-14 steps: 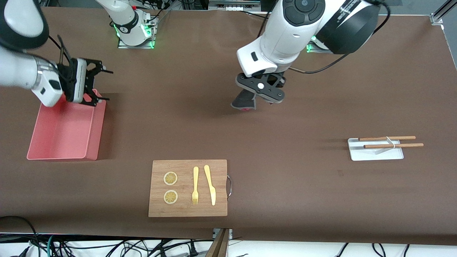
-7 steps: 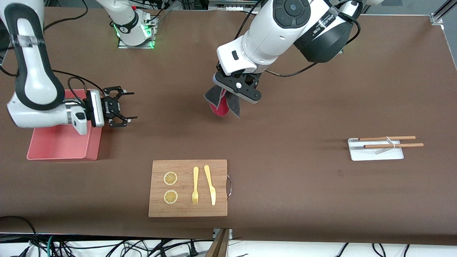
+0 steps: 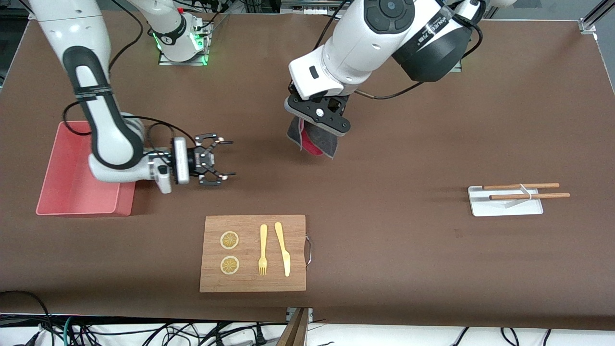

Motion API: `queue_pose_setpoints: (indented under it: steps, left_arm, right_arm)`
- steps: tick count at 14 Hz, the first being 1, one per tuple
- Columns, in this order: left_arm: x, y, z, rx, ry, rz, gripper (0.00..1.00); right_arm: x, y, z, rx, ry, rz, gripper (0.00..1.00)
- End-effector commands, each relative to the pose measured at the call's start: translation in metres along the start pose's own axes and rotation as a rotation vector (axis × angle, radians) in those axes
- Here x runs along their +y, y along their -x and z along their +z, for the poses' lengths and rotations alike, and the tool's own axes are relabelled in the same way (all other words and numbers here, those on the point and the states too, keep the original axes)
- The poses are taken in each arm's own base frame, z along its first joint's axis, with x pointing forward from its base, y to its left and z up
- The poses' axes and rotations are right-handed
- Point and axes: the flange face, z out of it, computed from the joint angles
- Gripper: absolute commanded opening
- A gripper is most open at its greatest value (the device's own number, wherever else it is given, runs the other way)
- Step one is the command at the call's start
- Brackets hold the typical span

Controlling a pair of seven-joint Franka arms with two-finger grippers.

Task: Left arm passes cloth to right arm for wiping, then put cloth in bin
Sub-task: 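Close the right gripper on the cloth hanging from the left gripper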

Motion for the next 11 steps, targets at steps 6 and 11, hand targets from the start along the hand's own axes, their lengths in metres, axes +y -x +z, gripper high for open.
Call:
queue_pose_setpoints:
  steps: [6,11]
  left_arm:
    - [0.034,0.024,-0.036,0.024,0.082,0.021,0.0]
    - [0.048,0.039,-0.059,0.038,0.122,0.025,0.0]
  right_arm:
    - [-0.02,-0.037,0.1,0.047,0.075,-0.053,1.0]
    - [-0.035,-0.015,0.106,0.037,0.05,-0.028,1.0]
